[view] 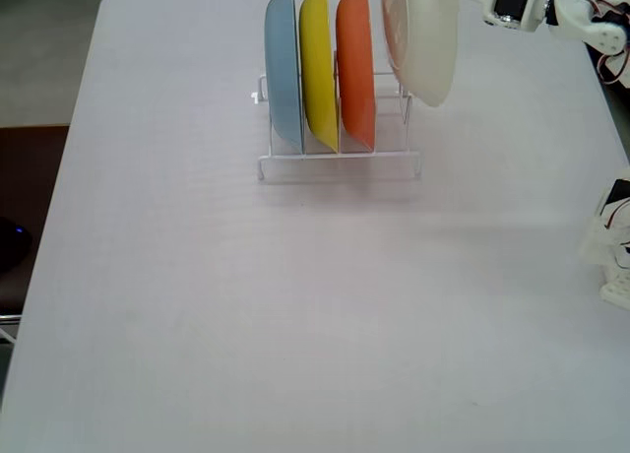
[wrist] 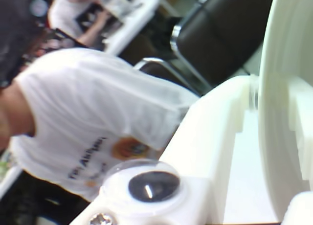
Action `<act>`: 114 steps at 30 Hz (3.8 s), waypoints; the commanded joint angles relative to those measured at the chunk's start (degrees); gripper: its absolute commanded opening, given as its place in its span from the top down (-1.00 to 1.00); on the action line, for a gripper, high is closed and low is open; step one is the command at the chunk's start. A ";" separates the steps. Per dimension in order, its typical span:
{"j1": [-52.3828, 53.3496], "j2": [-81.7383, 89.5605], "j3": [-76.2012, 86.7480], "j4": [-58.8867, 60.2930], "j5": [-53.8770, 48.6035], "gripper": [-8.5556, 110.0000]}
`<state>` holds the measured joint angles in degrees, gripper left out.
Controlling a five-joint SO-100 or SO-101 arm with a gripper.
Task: Can you put the plate away?
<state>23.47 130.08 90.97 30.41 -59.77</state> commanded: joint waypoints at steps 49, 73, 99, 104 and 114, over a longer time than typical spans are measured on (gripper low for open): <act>6.77 -9.76 9.84 -1.05 23.29 0.30; -20.13 25.22 38.23 12.48 51.33 0.23; -22.15 59.50 78.66 8.79 60.12 0.86; -21.71 59.50 81.04 9.49 58.89 0.86; -21.88 59.59 85.34 7.38 58.18 0.86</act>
<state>1.58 188.70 176.48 39.46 -1.93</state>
